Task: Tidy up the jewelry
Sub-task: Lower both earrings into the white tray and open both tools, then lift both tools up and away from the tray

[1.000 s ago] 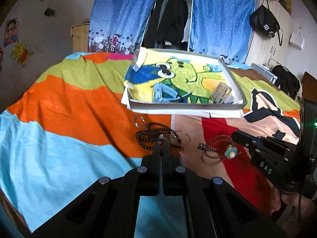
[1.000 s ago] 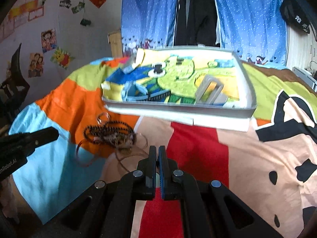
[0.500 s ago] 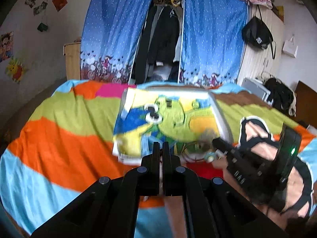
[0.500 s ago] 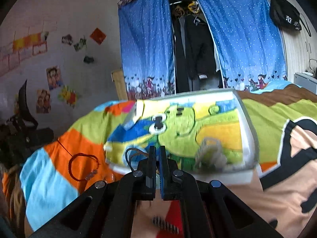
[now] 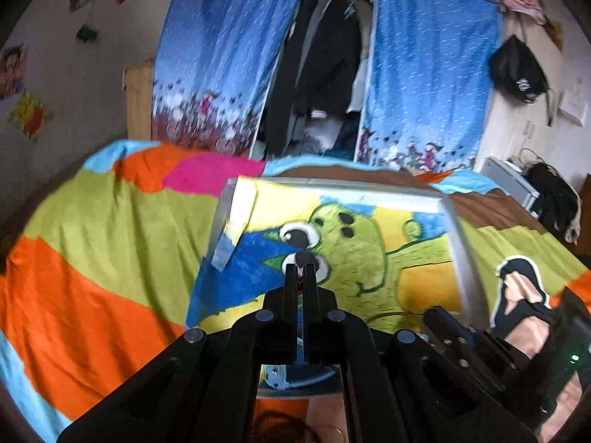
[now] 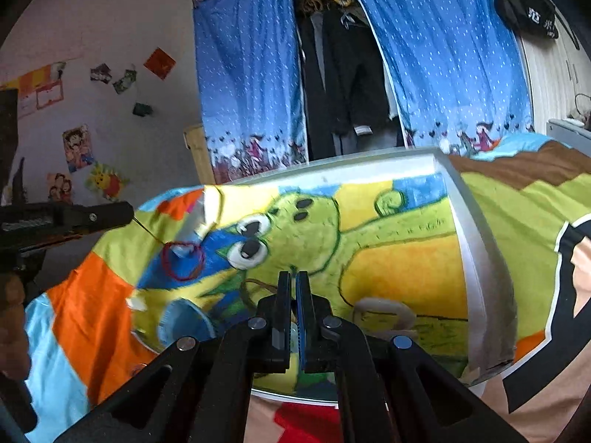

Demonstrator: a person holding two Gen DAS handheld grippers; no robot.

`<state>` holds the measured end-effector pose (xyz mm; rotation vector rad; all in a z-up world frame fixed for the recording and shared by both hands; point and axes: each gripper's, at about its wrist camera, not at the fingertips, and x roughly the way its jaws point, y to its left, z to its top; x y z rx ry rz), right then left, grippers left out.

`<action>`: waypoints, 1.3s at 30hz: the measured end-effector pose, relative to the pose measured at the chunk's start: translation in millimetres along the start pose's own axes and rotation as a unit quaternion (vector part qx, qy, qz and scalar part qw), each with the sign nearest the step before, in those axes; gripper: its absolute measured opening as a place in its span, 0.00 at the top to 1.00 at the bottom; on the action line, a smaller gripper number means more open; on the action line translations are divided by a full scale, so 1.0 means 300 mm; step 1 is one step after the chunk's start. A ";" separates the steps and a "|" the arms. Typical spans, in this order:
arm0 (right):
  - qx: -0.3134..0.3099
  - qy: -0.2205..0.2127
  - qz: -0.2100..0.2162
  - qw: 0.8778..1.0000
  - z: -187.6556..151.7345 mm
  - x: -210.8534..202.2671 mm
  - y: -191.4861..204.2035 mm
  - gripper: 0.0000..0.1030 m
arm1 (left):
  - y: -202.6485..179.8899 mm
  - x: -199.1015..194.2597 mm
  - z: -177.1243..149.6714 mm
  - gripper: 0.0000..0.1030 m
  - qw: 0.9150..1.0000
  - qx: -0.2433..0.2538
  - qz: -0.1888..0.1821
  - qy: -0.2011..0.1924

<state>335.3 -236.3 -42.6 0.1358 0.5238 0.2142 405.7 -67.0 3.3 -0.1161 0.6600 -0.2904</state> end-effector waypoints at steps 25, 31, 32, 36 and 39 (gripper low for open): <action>-0.016 -0.010 -0.039 0.999 0.035 -0.049 -0.021 0.54 | 0.062 -0.030 -0.070 0.46 0.995 -0.081 0.021 0.053; -0.011 -0.074 -0.028 0.997 0.070 -0.234 -0.007 0.24 | 0.029 -0.227 -0.050 0.18 0.996 -0.092 0.019 -0.002; -0.012 -0.091 -0.023 0.996 0.073 -0.277 -0.002 0.17 | 0.022 -0.256 -0.050 0.16 0.996 -0.091 0.016 -0.010; -0.017 -0.144 -0.011 0.989 0.087 -0.430 0.023 0.02 | -0.023 -0.396 -0.064 0.04 0.996 -0.072 0.018 -0.040; -0.020 -0.172 -0.010 0.985 0.083 -0.542 0.046 0.00 | -0.055 -0.499 -0.093 0.02 0.995 -0.055 0.021 -0.077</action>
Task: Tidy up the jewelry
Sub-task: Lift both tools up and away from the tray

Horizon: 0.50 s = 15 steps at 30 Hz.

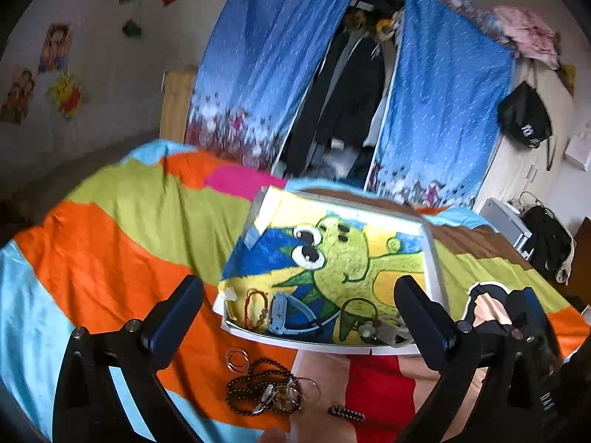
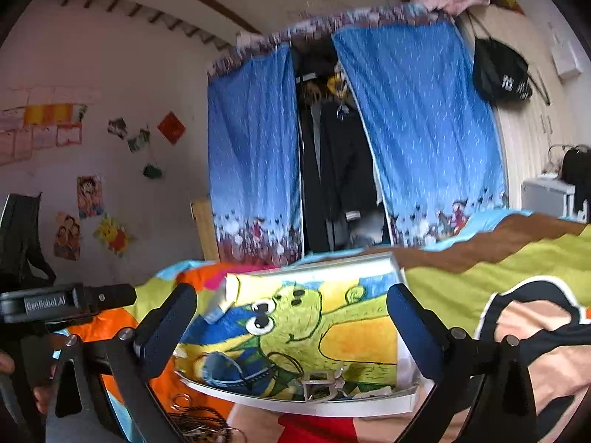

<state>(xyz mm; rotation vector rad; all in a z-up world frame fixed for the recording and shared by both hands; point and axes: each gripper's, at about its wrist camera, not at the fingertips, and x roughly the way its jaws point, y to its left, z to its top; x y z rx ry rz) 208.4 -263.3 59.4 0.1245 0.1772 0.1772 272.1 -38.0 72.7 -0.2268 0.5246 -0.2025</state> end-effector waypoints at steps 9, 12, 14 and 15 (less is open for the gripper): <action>0.000 -0.012 -0.006 1.000 -0.025 -0.241 0.064 0.00 | -0.018 -0.269 -0.134 0.02 0.998 0.040 -0.007 -0.054; -0.010 -0.006 -0.007 1.000 -0.053 -0.298 0.100 0.00 | -0.012 -0.329 -0.186 0.02 0.997 0.049 -0.003 -0.060; -0.018 -0.003 -0.009 1.000 -0.070 -0.341 0.124 0.00 | -0.003 -0.358 -0.219 0.02 0.997 0.050 -0.003 -0.060; -0.021 0.002 -0.010 1.000 -0.081 -0.358 0.134 0.00 | -0.001 -0.372 -0.233 0.02 0.997 0.050 -0.004 -0.060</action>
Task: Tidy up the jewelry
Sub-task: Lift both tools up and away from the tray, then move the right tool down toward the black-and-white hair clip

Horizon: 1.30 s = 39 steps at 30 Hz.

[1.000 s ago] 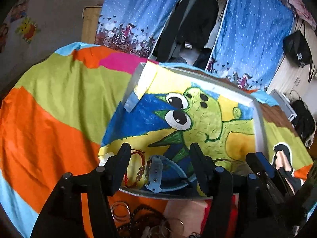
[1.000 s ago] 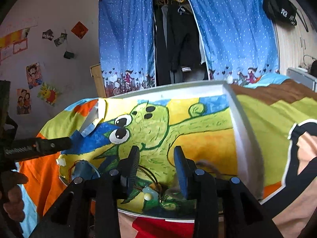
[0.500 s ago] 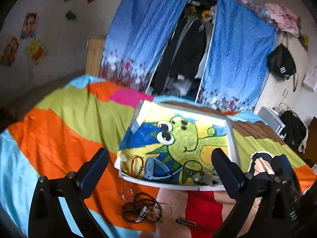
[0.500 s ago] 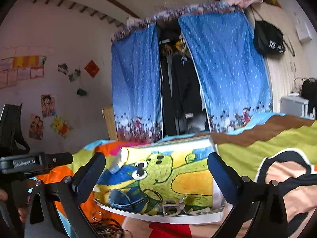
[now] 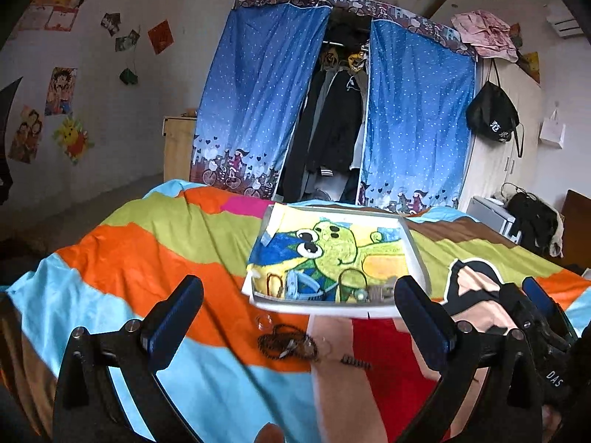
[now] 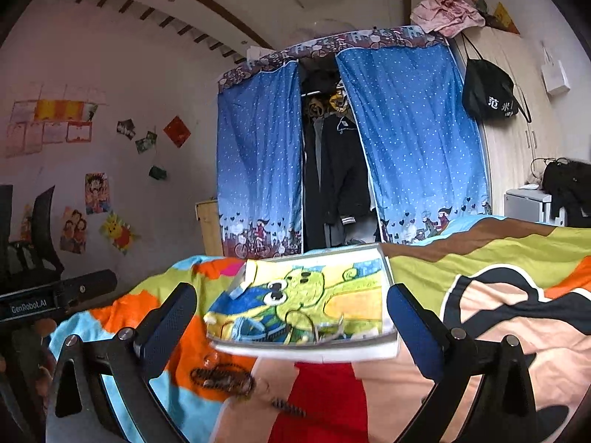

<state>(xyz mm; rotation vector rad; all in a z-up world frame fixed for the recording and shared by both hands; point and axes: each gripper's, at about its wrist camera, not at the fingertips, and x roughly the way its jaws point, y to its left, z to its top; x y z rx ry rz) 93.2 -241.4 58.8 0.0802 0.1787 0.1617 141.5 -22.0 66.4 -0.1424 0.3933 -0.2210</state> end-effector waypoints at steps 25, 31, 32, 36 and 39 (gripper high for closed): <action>0.012 0.120 -0.028 0.992 -0.156 -0.155 0.061 0.00 | 0.060 -0.220 -0.238 0.02 0.998 -0.001 0.045 0.032; 0.026 0.157 -0.040 0.986 -0.184 -0.112 0.037 0.00 | 0.066 -0.196 -0.270 0.02 0.997 0.002 0.058 0.052; 0.028 0.164 -0.040 0.985 -0.190 -0.104 0.034 0.00 | 0.068 -0.189 -0.272 0.02 0.997 0.001 0.059 0.055; 0.041 0.194 -0.042 0.979 -0.213 -0.073 0.017 0.00 | 0.079 -0.166 -0.285 0.02 0.995 0.000 0.065 0.069; 0.051 0.210 -0.046 0.975 -0.225 -0.056 0.005 0.00 | 0.080 -0.138 -0.301 0.02 0.993 0.014 0.074 0.094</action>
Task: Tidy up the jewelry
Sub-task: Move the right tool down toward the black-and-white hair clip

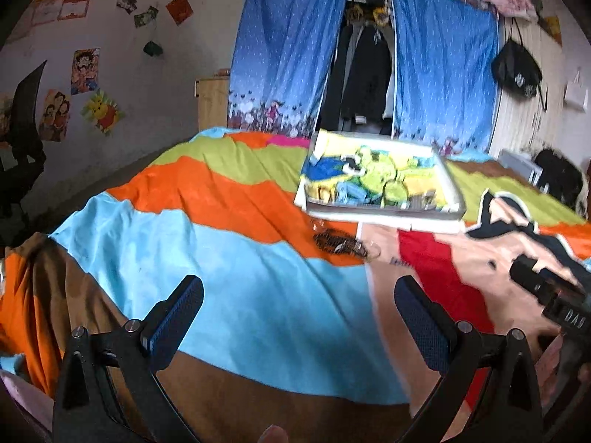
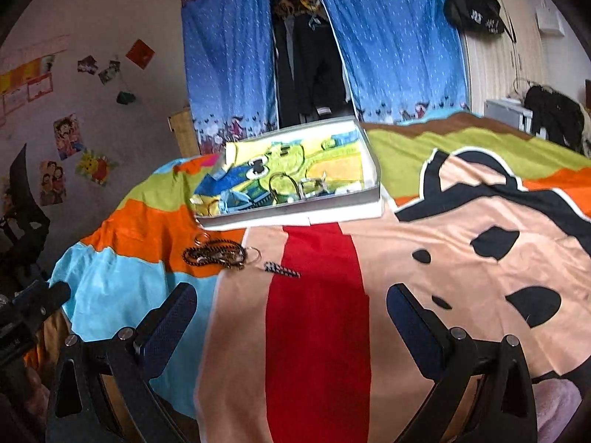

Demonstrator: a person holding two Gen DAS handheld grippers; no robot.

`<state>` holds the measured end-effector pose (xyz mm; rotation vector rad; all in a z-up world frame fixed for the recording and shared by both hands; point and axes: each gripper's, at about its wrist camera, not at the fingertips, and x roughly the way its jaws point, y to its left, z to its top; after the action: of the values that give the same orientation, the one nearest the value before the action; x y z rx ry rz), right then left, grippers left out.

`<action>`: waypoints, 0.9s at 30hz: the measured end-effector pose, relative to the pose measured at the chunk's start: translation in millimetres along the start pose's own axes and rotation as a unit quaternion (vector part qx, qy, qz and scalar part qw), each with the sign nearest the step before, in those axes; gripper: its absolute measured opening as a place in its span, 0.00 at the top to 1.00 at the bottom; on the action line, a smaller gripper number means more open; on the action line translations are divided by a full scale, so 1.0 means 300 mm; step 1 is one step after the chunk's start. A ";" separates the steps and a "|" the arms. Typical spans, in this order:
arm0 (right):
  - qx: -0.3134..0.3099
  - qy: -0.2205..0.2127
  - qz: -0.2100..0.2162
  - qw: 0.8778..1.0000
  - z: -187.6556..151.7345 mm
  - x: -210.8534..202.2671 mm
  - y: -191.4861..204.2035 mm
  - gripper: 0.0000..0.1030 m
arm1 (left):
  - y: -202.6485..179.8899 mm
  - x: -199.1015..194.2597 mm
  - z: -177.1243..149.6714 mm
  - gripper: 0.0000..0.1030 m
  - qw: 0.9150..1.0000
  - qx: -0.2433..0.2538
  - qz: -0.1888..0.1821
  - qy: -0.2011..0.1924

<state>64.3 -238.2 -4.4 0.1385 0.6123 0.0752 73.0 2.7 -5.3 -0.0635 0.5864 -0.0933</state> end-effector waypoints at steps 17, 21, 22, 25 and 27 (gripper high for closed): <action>0.083 0.124 0.052 0.987 0.002 0.186 -0.100 0.00 | 0.054 0.210 0.014 0.02 0.993 0.001 -0.014 0.114; 0.069 0.147 0.068 0.984 0.031 0.253 -0.104 0.00 | 0.068 0.286 0.054 0.02 0.991 0.032 -0.023 0.124; 0.063 0.149 0.070 0.984 0.039 0.267 -0.104 0.00 | 0.068 0.299 0.059 0.02 0.991 0.038 -0.025 0.125; 0.042 0.155 0.078 0.984 0.062 0.314 -0.101 0.00 | 0.081 0.369 0.079 0.02 0.990 0.059 -0.031 0.125; 0.021 0.156 0.077 0.985 0.076 0.344 -0.093 0.00 | 0.097 0.415 0.088 0.02 0.990 0.056 -0.038 0.125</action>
<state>162.5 -256.6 -48.8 0.2179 0.9152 0.2376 193.0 19.2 -54.2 0.0354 0.8287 -0.2095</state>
